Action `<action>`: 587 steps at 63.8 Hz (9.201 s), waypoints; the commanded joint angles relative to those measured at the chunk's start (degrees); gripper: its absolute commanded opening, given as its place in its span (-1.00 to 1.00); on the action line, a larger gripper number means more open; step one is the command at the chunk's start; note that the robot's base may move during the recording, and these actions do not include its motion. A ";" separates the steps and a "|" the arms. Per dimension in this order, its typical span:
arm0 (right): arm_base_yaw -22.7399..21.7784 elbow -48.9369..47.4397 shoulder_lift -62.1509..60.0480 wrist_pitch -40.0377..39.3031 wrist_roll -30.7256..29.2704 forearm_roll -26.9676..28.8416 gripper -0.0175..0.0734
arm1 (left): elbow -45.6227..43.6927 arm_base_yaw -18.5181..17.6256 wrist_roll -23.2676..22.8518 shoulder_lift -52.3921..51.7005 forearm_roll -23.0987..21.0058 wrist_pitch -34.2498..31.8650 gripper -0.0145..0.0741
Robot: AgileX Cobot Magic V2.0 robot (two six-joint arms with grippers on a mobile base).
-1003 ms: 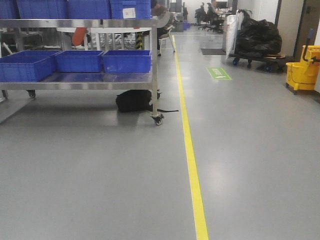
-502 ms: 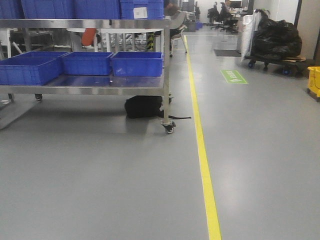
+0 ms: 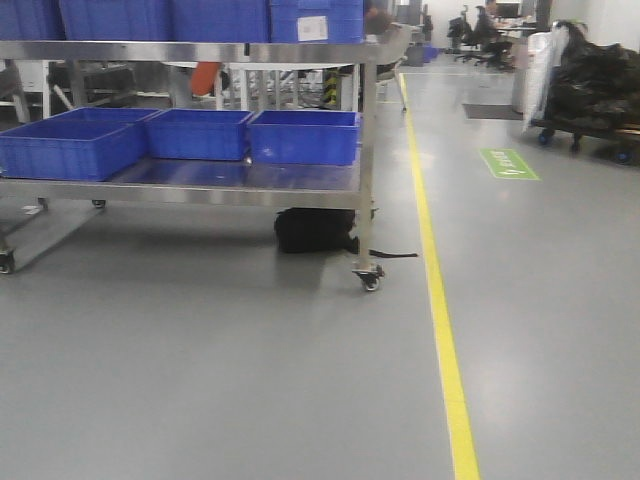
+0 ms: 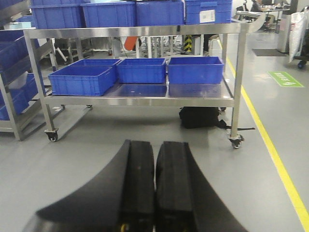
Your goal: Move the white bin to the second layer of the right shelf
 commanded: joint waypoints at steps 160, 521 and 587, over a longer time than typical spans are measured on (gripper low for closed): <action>0.08 -1.57 0.07 -3.33 -0.37 0.16 -0.49 | 2.11 -0.21 -0.15 -0.75 -0.35 -4.84 -0.48; 0.08 -1.57 0.07 -3.39 -0.37 0.16 -0.49 | 2.11 -0.21 -0.15 -0.75 -0.35 -4.84 -0.48; 0.08 -1.57 0.07 -3.39 -0.37 0.16 -0.49 | 2.11 -0.21 -0.15 -0.75 -0.35 -4.84 -0.48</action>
